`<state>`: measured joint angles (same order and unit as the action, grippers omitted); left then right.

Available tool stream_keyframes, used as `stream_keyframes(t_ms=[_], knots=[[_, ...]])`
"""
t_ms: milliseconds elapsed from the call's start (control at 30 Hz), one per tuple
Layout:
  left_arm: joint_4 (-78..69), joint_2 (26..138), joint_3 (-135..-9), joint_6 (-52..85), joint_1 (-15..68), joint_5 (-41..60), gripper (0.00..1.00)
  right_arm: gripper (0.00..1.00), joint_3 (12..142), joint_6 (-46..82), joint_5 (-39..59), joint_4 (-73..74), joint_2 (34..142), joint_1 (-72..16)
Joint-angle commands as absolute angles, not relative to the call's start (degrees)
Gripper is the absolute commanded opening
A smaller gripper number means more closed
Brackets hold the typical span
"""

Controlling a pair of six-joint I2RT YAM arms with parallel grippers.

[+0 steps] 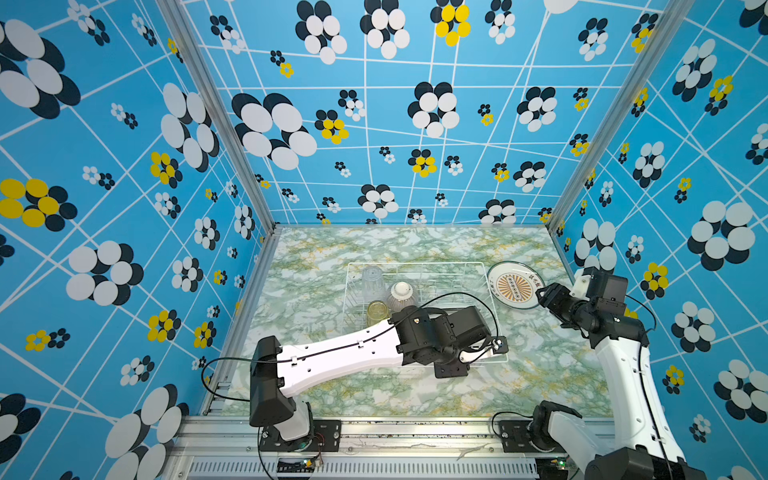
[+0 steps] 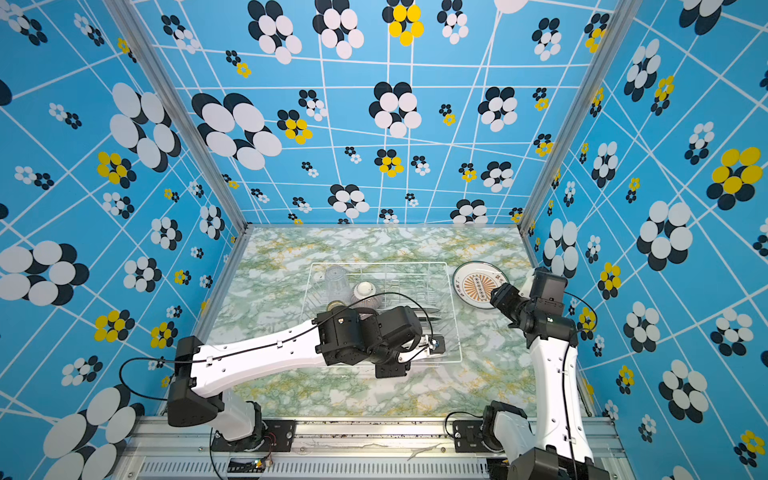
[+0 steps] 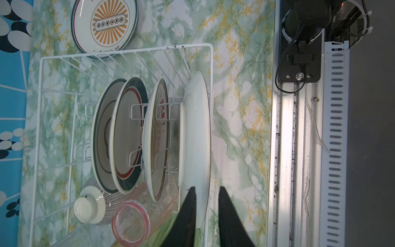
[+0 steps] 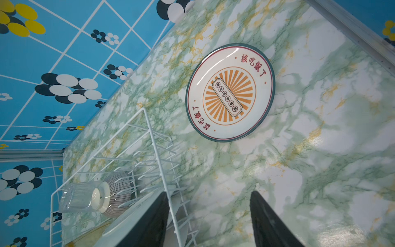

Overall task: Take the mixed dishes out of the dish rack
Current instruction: 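Set the printed plate beyond the rack while the left gripper reaches into the rack, then grip the nearest white plate in the rack with the left gripper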

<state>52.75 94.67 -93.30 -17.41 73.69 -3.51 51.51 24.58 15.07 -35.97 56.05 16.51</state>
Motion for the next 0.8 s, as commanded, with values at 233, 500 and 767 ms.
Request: stream_keyframes(t_ms=[233,500,767], knots=[[53.6,99.1,-96.5,-16.9,74.2,-9.0,0.22,0.63,52.4,23.6,15.4,-37.8,55.1,15.8],[55.3,101.3,-97.9,-17.3,74.2,-9.3,0.22,0.63,51.7,24.3,16.1,-36.8,55.0,15.8],[56.2,101.1,-97.5,-17.1,74.2,-9.2,0.25,0.63,51.6,24.7,16.7,-36.3,54.8,15.8]])
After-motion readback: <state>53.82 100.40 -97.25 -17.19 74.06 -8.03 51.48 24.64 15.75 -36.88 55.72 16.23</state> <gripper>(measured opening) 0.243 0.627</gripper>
